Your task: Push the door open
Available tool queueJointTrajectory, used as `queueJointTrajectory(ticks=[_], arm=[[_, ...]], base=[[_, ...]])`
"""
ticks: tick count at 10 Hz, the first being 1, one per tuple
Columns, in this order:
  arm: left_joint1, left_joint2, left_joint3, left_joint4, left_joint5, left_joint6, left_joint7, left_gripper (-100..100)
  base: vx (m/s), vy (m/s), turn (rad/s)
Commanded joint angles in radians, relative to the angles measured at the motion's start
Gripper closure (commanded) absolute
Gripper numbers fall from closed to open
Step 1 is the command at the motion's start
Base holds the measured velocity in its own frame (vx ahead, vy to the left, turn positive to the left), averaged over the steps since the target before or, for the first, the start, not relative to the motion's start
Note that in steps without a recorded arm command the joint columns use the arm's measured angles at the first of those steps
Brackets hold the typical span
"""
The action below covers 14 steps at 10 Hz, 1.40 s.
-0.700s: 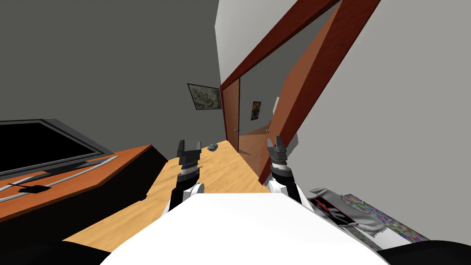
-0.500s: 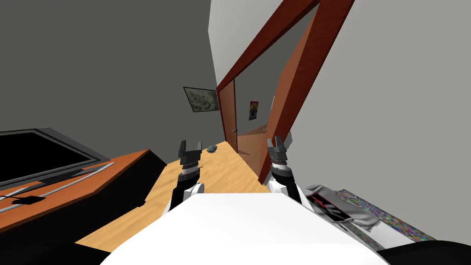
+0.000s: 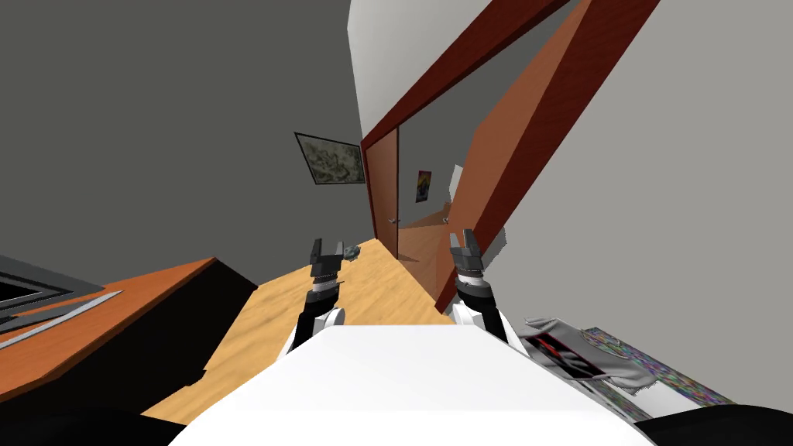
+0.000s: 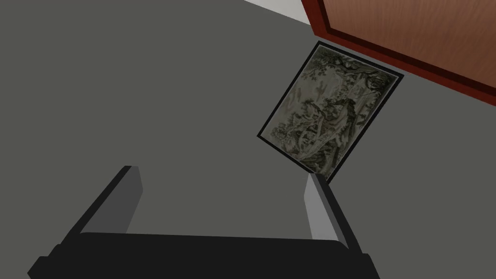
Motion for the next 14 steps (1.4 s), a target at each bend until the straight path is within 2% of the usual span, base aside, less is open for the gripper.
queueJointTrajectory(ticks=[1, 6, 7, 12, 14], arm=[[-0.019, 0.008, 0.001, 0.035, -0.003, 0.002, -0.007, -100], [-0.057, 0.029, 0.01, 0.132, -0.005, -0.007, -0.017, -100], [-0.07, 0.035, 0.013, 0.164, -0.006, -0.01, -0.021, -100], [-0.102, 0.048, 0.02, 0.245, -0.008, -0.017, -0.03, -100], [-0.123, 0.054, 0.025, 0.299, -0.009, -0.022, -0.035, -100]], base=[[0.15, 0.082, -0.186], [0.107, 0.073, -0.151], [0.109, 0.081, -0.221], [0.097, 0.082, -0.126], [0.106, 0.096, -0.204]])
